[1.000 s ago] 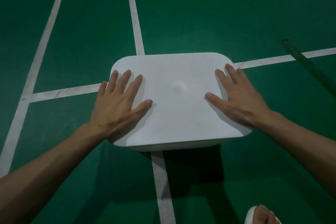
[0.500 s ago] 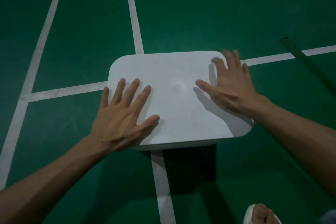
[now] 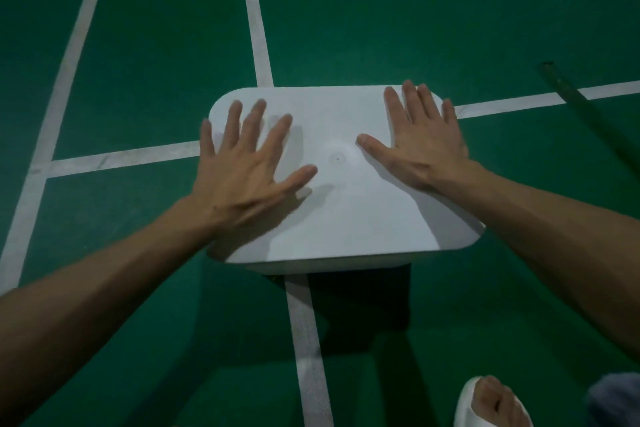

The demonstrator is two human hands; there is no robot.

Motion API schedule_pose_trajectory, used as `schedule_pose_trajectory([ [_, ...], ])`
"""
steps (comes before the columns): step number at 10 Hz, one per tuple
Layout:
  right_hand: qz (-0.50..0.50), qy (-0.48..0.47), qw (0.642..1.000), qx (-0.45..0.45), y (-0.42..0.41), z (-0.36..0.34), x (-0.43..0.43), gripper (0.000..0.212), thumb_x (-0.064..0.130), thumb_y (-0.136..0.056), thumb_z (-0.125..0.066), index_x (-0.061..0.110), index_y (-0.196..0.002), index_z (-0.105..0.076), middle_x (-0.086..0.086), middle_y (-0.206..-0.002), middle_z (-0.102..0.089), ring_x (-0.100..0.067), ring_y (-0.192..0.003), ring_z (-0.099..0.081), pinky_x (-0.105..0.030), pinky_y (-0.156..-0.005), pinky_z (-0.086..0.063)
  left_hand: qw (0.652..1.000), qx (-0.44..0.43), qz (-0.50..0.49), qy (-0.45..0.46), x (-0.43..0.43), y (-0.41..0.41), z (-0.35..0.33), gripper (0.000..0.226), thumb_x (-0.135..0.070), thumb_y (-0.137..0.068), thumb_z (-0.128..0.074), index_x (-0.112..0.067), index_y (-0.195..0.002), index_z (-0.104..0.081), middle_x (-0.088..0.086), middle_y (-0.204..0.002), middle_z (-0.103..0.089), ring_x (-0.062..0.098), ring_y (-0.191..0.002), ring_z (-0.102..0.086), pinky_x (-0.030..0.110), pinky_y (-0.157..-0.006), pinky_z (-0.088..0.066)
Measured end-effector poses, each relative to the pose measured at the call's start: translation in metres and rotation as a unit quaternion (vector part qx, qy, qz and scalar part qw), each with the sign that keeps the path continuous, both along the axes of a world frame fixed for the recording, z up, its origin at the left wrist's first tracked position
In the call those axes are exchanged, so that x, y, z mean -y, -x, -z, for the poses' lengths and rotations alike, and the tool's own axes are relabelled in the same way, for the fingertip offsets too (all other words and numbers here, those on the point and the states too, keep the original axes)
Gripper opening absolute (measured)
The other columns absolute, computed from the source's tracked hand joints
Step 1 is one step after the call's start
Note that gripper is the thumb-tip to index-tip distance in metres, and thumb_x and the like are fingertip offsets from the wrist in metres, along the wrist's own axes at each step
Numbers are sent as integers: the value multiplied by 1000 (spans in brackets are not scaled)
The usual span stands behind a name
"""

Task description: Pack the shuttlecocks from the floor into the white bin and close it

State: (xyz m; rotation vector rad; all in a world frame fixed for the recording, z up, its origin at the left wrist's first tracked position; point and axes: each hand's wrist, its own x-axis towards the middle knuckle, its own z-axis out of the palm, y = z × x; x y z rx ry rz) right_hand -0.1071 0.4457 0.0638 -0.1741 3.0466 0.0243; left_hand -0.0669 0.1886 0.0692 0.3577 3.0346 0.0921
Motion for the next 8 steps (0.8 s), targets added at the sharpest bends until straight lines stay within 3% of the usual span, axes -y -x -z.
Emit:
schedule_pose_trajectory([
  [4, 17, 6, 1000, 5, 2, -4, 1, 94, 82, -80, -12, 26, -154, 3, -9, -161, 8, -30, -148, 9, -48, -119, 2, 1000, -10, -27, 12, 3, 36, 6, 95, -85, -76, -3, -29, -151, 8, 6, -160, 13, 27, -146, 13, 55, -116, 0],
  [6, 16, 17, 1000, -2, -4, -4, 4, 93, 82, -80, -12, 25, -154, 4, -8, -161, 10, -28, -147, 12, -48, -119, 4, 999, -24, -31, 12, 2, 29, 6, 92, -83, -78, -2, -28, -152, 8, 7, -160, 12, 26, -146, 14, 49, -118, 4],
  [8, -7, 28, 999, 29, 3, -17, 1, 92, 81, -82, -15, 26, -154, 4, -6, -161, 9, -25, -147, 14, -45, -119, 7, 999, 41, -19, 0, 3, 43, -5, 96, -80, -76, 1, -23, -152, 9, 5, -159, 15, 27, -144, 22, 42, -117, 9],
])
